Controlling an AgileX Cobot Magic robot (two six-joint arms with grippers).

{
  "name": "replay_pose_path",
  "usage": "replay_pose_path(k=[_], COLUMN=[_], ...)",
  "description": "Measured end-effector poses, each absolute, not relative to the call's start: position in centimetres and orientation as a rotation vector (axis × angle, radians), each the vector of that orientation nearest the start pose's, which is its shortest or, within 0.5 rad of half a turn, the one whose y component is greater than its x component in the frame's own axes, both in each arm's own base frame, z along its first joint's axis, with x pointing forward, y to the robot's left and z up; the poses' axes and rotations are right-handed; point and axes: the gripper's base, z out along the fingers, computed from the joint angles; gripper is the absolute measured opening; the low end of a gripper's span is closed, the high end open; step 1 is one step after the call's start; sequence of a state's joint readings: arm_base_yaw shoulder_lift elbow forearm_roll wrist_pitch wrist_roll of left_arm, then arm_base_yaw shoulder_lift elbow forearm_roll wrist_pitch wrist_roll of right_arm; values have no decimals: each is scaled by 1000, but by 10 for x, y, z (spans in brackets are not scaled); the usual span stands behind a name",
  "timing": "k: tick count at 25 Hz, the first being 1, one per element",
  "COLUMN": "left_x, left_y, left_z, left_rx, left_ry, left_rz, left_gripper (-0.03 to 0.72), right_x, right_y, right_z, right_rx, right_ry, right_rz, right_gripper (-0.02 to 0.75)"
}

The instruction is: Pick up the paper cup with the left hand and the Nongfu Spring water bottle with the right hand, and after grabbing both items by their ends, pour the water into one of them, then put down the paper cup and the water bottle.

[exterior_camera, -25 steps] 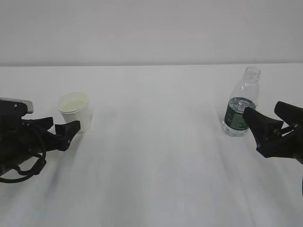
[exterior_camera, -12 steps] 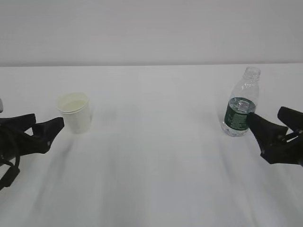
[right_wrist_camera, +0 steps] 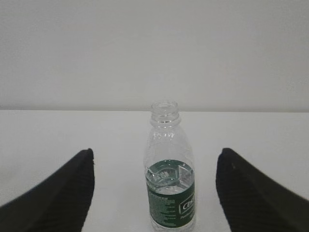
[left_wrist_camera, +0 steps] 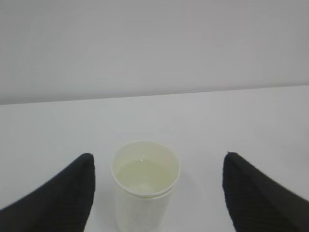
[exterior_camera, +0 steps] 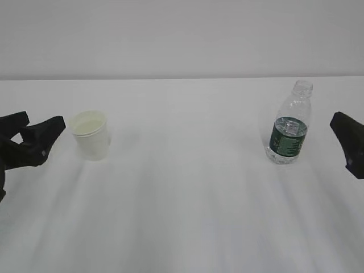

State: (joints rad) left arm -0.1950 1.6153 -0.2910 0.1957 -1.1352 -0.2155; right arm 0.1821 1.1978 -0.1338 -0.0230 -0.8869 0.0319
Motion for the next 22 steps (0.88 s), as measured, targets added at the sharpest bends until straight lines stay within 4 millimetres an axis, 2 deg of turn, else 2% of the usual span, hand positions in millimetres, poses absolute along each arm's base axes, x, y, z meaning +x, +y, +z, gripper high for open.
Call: replay_pose_path(k=[11, 20, 22], left_x=[215, 184, 176], left_y=[-55, -46, -43], left_z=[203, 240, 243], left_rx=[185, 179, 174], left_ry=[1702, 1661, 1692], left_rz=[-333, -285, -266], left_gripper=[588, 587, 587], right_x=[162, 157, 153], right_y=[29, 29, 28], right_z=[205, 240, 247], right_rx=[-131, -162, -162], right_ry=[1768, 1769, 1770], right_rz=[147, 132, 132], right_gripper=[588, 588, 588])
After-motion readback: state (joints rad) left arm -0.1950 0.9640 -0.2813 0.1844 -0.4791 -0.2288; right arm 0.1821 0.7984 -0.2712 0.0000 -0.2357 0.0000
